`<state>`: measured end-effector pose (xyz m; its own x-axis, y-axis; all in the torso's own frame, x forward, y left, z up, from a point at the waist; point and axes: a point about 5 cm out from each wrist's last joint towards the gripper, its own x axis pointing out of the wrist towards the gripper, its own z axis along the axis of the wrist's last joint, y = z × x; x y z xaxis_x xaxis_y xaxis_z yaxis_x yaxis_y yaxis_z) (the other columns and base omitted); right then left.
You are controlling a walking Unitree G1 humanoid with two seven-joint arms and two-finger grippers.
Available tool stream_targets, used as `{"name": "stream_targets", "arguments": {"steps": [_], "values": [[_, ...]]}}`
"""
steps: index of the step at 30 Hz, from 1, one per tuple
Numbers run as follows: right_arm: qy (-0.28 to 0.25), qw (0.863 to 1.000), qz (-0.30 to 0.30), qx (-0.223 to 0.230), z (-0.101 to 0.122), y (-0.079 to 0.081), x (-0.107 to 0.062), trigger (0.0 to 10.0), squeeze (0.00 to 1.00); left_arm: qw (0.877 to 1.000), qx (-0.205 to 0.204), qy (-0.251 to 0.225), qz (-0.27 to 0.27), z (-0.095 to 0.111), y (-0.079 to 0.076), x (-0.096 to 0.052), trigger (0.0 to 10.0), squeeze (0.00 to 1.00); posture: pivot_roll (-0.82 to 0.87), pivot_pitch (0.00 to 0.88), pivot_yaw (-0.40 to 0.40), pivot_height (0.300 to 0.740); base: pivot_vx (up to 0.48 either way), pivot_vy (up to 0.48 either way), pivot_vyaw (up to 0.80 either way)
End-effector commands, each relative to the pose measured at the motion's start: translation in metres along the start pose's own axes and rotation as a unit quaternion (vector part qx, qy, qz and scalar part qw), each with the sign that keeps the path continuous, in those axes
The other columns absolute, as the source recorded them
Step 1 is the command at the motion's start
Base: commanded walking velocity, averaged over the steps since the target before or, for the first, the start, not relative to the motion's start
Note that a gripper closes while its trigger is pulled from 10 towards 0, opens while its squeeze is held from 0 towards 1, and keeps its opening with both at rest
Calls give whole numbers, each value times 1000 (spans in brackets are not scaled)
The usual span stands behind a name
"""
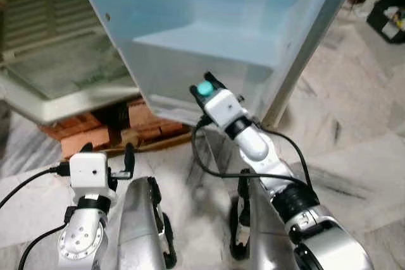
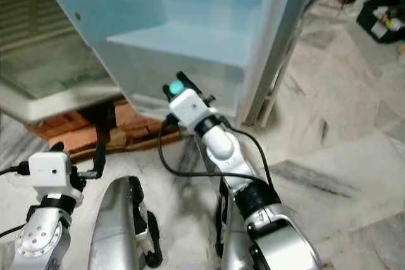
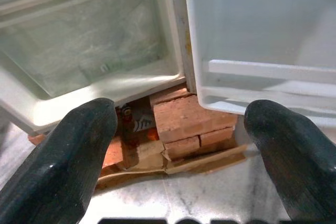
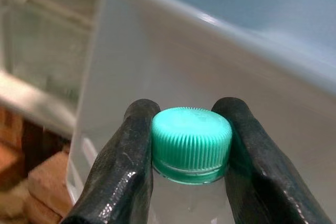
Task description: Restocking fridge
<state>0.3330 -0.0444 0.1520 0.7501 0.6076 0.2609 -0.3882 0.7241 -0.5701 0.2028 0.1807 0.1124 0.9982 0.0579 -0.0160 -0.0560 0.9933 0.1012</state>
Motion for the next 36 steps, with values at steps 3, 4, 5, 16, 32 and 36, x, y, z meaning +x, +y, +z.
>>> {"name": "stream_targets", "arguments": {"steps": [3, 4, 5, 16, 32, 36], "values": [[-50, 997, 9, -62, 11, 0, 6, 10000, 0, 1000, 8, 16, 2, 1, 0, -10, 10000, 0, 143, 393, 47, 558, 0, 0, 0], [-62, 995, -18, -77, 14, -8, 11, 10000, 0, 1000, 8, 22, 4, 3, 2, -12, 10000, 0, 141, 399, 47, 558, 0, 0, 0], [-62, 995, -18, -77, 14, -8, 11, 10000, 0, 1000, 8, 22, 4, 3, 2, -12, 10000, 0, 141, 399, 47, 558, 0, 0, 0], [-162, 973, -96, -133, 49, -42, 23, 10000, 0, 999, 11, 37, 5, 5, 3, -14, 10000, 0, 143, 396, 47, 558, 0, 0, 0], [151, 985, -83, 29, -56, -6, -19, 10000, 0, 999, 15, 46, -1, 2, 2, -11, 10000, 0, 161, 388, 57, 558, 0, 0, 0], [190, 973, -123, 39, -66, -19, -23, 10000, 0, 999, 17, 46, -2, 2, 3, -10, 10000, 0, 154, 383, 62, 558, 0, 0, 0]]}}
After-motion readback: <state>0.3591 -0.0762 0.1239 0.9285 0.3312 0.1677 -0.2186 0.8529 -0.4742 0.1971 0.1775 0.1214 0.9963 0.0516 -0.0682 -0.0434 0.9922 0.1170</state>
